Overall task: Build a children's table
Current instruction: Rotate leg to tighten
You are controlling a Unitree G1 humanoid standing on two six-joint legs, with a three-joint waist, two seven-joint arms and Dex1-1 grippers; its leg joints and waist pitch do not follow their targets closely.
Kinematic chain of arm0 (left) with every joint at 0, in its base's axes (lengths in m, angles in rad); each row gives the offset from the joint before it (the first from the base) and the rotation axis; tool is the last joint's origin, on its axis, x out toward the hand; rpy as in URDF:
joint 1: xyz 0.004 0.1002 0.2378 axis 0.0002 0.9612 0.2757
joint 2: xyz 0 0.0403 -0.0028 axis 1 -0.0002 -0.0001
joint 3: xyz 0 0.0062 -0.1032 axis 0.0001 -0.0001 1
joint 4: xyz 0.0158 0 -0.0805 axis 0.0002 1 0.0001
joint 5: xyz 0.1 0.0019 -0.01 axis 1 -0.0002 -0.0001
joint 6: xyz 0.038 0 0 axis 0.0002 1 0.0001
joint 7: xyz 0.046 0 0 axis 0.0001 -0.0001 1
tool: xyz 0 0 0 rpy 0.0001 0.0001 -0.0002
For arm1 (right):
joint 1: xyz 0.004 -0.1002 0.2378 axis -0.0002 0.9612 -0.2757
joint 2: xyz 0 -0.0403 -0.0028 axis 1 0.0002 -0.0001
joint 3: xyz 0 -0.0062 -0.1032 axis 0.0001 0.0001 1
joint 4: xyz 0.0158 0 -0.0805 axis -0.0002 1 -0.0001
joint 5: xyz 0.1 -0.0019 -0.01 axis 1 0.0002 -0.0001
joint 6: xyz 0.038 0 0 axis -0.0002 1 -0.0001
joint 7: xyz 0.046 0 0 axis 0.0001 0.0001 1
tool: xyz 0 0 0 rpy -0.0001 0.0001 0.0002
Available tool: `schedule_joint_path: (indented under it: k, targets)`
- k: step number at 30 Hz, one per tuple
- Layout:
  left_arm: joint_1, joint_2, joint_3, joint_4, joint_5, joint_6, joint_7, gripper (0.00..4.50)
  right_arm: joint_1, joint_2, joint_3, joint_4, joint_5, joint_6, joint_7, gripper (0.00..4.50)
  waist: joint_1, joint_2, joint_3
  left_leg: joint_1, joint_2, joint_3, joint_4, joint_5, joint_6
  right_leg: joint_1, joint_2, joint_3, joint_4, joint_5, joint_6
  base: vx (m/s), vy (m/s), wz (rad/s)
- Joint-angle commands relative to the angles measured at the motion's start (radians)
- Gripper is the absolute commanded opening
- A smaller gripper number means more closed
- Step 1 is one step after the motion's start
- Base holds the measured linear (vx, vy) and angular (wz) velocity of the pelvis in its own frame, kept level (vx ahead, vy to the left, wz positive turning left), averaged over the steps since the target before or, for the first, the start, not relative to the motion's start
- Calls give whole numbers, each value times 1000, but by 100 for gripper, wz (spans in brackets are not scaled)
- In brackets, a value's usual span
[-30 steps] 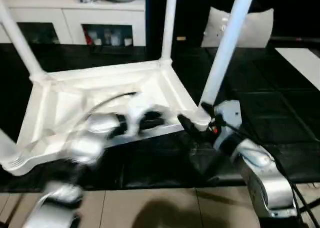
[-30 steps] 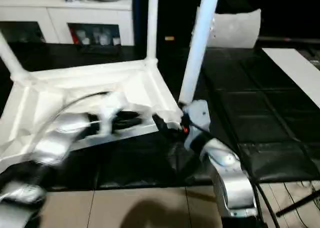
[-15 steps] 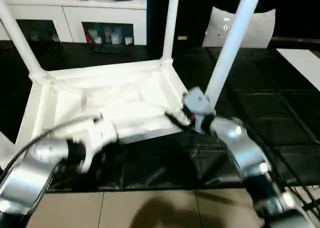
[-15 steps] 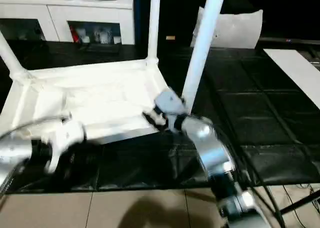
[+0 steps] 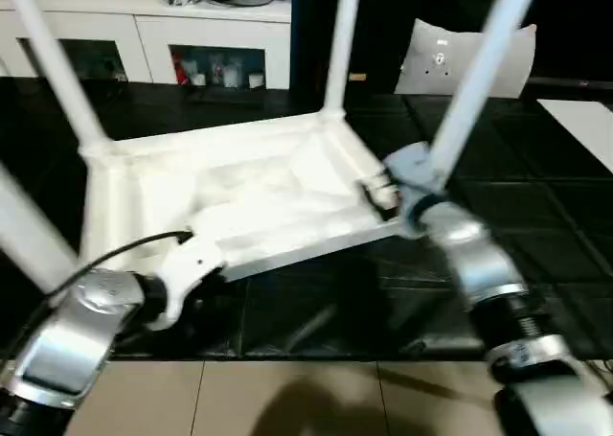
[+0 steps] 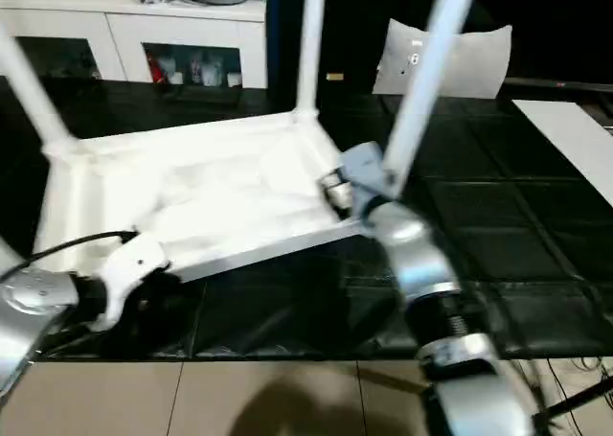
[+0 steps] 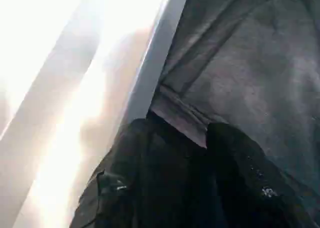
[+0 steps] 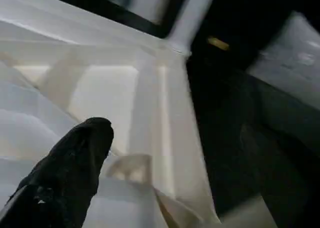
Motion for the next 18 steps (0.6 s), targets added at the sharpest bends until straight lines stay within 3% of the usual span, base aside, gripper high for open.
schedule_joint_path:
  k: [1, 4, 11, 15, 18]
  targets:
    - [-28, -11, 13, 25, 18, -7, 51, 205, -14, -72, -87, 63, 5, -8, -49, 450, -10, 16, -61, -5, 68, -25, -74, -59, 19, 61, -93, 107, -65, -220, -82, 0, 0, 0]
    - [-53, -50, 10, 55, 31, -28, 105, 205, -31, -134, -119, 116, 10, -30, -58, 450, -2, 12, -64, -9, 65, -23, -70, -34, 36, 61, -90, 105, -64, -207, -87, 0, 0, 0]
    - [-57, -98, 8, 76, 43, -62, 175, 205, -43, -199, -147, 190, 17, -71, -75, 450, -4, 6, -64, -16, 57, -23, -64, -50, 61, 64, -85, 92, -76, -274, -48, 0, 0, 0]
    - [-33, -147, 40, 80, 17, -102, 227, 205, -25, -200, -153, 194, 24, -92, -68, 450, -10, 2, -65, -21, 53, -22, -62, -59, 74, 65, -85, 86, -83, -300, -31, 0, 0, 0]
    - [7, -167, 80, 49, -27, -104, 224, 205, 8, -177, -149, 147, 43, -100, -36, 450, -26, 3, -65, -24, 53, -25, -61, -73, 82, 64, -83, 81, -87, -324, -20, 0, 0, 0]
